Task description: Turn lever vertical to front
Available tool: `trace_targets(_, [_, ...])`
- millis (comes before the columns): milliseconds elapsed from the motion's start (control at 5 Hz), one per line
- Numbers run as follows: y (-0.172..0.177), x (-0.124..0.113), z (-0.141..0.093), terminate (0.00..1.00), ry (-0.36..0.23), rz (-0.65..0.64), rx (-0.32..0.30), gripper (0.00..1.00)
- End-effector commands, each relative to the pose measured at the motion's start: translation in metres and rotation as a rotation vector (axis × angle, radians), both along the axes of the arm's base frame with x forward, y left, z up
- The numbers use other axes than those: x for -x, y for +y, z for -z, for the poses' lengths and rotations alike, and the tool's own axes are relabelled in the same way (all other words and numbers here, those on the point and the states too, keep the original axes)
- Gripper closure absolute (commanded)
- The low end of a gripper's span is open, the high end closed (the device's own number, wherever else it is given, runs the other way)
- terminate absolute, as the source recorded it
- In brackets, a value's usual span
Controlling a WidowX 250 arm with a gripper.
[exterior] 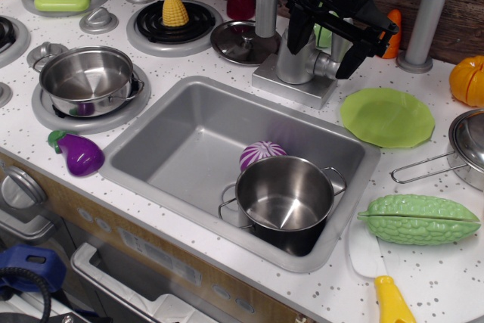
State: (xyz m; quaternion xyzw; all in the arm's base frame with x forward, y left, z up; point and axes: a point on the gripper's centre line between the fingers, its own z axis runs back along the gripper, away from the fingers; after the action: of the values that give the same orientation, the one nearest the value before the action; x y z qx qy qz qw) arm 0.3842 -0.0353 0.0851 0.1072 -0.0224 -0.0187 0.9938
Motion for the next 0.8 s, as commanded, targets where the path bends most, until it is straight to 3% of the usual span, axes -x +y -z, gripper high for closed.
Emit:
trace_targets(0, [0.0,0.0,0.0,0.0,0.0,0.0,0.0,0.0])
trace_targets(200, [-0.002,-0.003,-0.007,0.0,-0.144,0.008,0.016,0.0])
trace_targets(600, [0.003,-0.02,-0.03,0.0,-0.233,0.11,0.003,0.0])
